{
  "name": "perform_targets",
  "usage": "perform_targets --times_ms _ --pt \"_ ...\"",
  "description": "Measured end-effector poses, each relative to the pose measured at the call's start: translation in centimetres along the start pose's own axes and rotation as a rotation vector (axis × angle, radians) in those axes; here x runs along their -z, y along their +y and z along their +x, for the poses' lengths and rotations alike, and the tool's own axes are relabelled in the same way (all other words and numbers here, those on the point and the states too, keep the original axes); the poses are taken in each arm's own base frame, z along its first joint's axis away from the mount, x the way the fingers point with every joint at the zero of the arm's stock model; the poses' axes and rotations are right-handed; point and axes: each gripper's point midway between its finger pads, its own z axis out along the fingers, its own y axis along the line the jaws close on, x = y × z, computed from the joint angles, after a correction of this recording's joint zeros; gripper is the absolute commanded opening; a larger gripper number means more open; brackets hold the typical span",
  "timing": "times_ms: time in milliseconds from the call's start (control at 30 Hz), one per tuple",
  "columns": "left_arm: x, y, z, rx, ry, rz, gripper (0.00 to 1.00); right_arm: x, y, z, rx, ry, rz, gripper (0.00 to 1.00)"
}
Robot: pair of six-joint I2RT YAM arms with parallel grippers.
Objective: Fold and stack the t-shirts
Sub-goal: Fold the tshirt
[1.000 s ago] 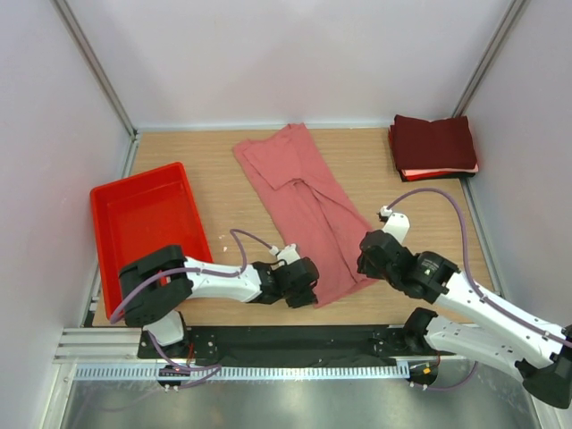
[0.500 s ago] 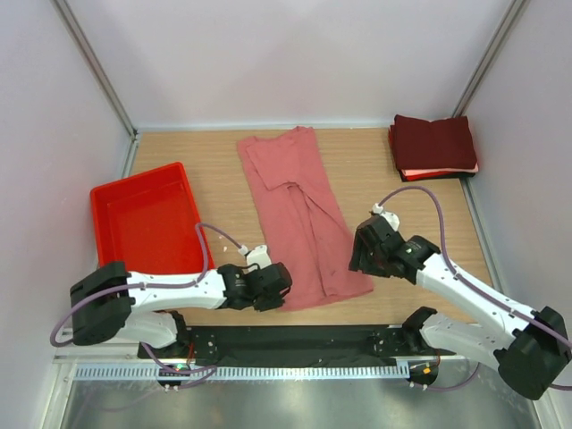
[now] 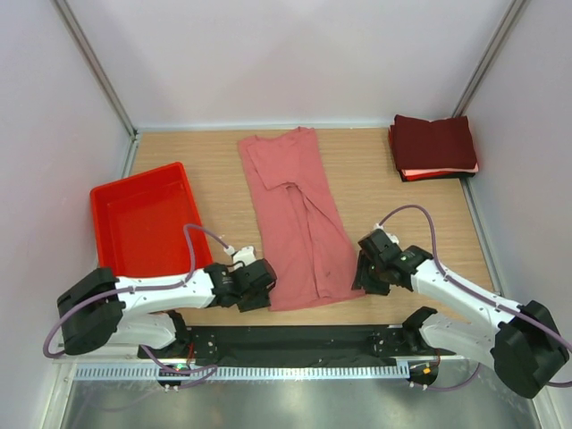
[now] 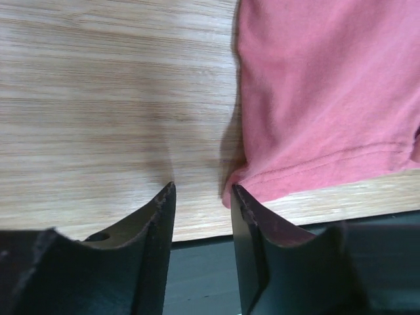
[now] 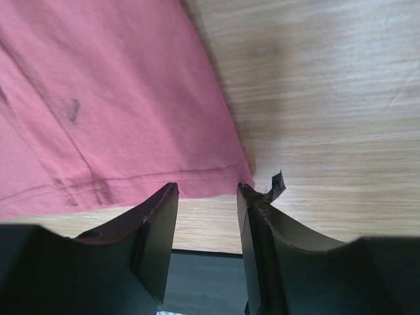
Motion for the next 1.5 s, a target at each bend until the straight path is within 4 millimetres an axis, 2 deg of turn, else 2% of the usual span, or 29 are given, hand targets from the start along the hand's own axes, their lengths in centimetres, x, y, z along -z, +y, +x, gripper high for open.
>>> perform_targets --times_ms 233,433,600,800,1067,1133,1233,1267,1333,1367,1400,1433,1500 --pt "0.2 -0.7 0.1 0.039 0.013 0.101 0.46 -0.6 -1.2 1.3 -0.054 0.016 0.021 0.48" --pt "1.1 -1.2 -0.3 0.047 -0.007 0.144 0.53 0.5 -0.7 0.2 -0.056 -0.03 0.007 0.49" --pt "1.2 -1.8 -0.5 0.054 -0.01 0.172 0.54 0.5 -0.9 -1.2 -0.064 -0.056 0.067 0.5" --pt "0.4 -1.8 -0.1 0.049 0.004 0.165 0.51 -1.0 -2.2 0.2 -0.101 -0.002 0.107 0.51" --pt "0.1 -1.2 -0.2 0.032 0.001 0.122 0.49 -1.2 -2.5 0.5 -0.108 -0.016 0.089 0.45" --pt "-0.1 -1.6 -0.2 0.034 0.01 0.126 0.48 -1.4 -2.5 0.6 -0.115 -0.02 0.077 0.42" --pt "-0.5 -2.6 0.0 0.047 0.027 0.145 0.37 -1.4 -2.3 0.6 -0.119 -0.026 0.063 0.36" --pt "-0.6 -2.8 0.0 0.049 0.034 0.148 0.25 -1.5 -2.2 0.6 -0.122 -0.028 0.059 0.34" --pt "-0.9 -2.9 0.1 0.048 0.04 0.142 0.12 -1.5 -2.2 0.6 -0.121 -0.03 0.054 0.23" --pt "-1.0 -2.8 0.3 0.049 0.048 0.137 0.02 -1.4 -2.2 0.6 -0.122 -0.029 0.052 0.18" --pt "-1.0 -2.7 0.3 0.047 0.049 0.132 0.01 -1.4 -2.2 0.6 -0.122 -0.03 0.049 0.07" --pt "-1.1 -2.6 0.3 0.044 0.049 0.128 0.0 -1.3 -2.1 0.6 -0.118 -0.031 0.042 0.01" --pt "-1.0 -2.4 0.2 0.04 0.046 0.114 0.0 -1.0 -1.7 0.6 -0.113 -0.031 0.014 0.01"
